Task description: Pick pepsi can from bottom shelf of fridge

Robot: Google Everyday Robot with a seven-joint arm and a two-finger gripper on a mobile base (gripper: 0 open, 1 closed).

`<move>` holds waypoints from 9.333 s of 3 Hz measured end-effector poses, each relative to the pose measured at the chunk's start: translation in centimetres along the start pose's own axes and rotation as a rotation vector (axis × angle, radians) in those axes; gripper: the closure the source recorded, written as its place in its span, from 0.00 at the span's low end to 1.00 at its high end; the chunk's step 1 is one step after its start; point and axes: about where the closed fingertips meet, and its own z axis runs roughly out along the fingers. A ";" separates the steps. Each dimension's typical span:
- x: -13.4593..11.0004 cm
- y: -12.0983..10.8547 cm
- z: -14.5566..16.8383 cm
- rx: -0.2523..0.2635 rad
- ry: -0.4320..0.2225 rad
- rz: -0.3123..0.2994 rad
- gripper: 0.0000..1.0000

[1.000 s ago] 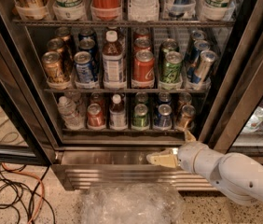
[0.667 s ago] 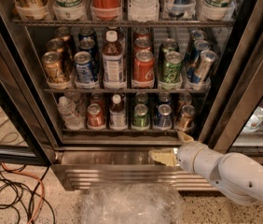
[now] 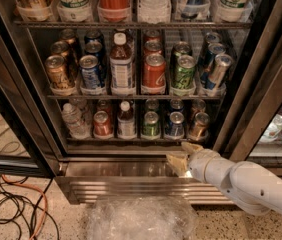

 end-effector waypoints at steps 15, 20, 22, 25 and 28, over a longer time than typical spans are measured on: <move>-3.7 -5.9 13.1 0.048 -0.094 -0.194 1.00; -8.8 -5.4 11.8 -0.013 -0.190 -0.177 1.00; -6.8 -6.0 6.7 -0.060 -0.075 -0.071 1.00; -5.6 -7.3 2.1 -0.036 -0.033 0.006 1.00; -5.5 -3.8 1.7 -0.189 -0.027 0.017 1.00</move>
Offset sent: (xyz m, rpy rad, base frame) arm 0.0668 -0.0010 -0.0296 -0.0541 -0.0716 0.0029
